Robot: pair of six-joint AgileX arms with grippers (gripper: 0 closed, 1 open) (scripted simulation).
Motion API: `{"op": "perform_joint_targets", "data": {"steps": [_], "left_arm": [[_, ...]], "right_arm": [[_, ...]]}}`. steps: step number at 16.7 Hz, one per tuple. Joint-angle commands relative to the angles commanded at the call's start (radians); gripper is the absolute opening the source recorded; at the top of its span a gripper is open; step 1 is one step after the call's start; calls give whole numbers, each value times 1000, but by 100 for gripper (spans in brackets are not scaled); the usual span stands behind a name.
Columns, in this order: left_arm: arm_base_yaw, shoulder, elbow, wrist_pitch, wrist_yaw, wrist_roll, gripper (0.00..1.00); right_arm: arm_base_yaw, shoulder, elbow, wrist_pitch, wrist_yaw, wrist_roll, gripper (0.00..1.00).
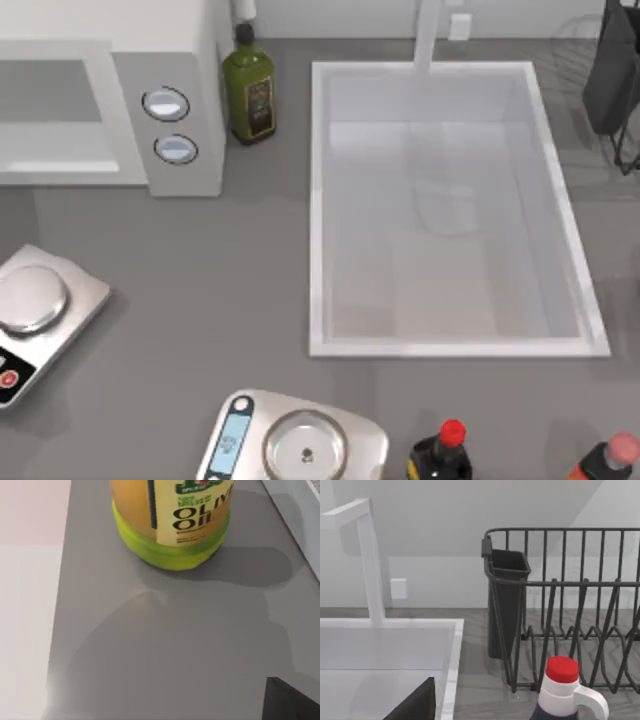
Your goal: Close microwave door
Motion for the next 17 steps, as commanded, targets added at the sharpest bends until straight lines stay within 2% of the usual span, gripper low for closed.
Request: {"op": "perform_joint_targets", "data": {"steps": [3, 9, 11, 15, 17], "left_arm": [[-50, -78, -81, 42, -26, -54, 0], [-65, -95, -101, 46, -37, -73, 0], [-122, -152, -145, 59, -75, -129, 0], [-323, -319, -267, 93, -185, -295, 0], [-385, -379, -316, 107, -229, -355, 0]], "right_arm": [[0, 0, 0, 0, 0, 0, 100], [0, 0, 0, 0, 0, 0, 100], [0, 0, 0, 0, 0, 0, 100], [0, 0, 0, 0, 0, 0, 100], [0, 0, 0, 0, 0, 0, 100]]}}
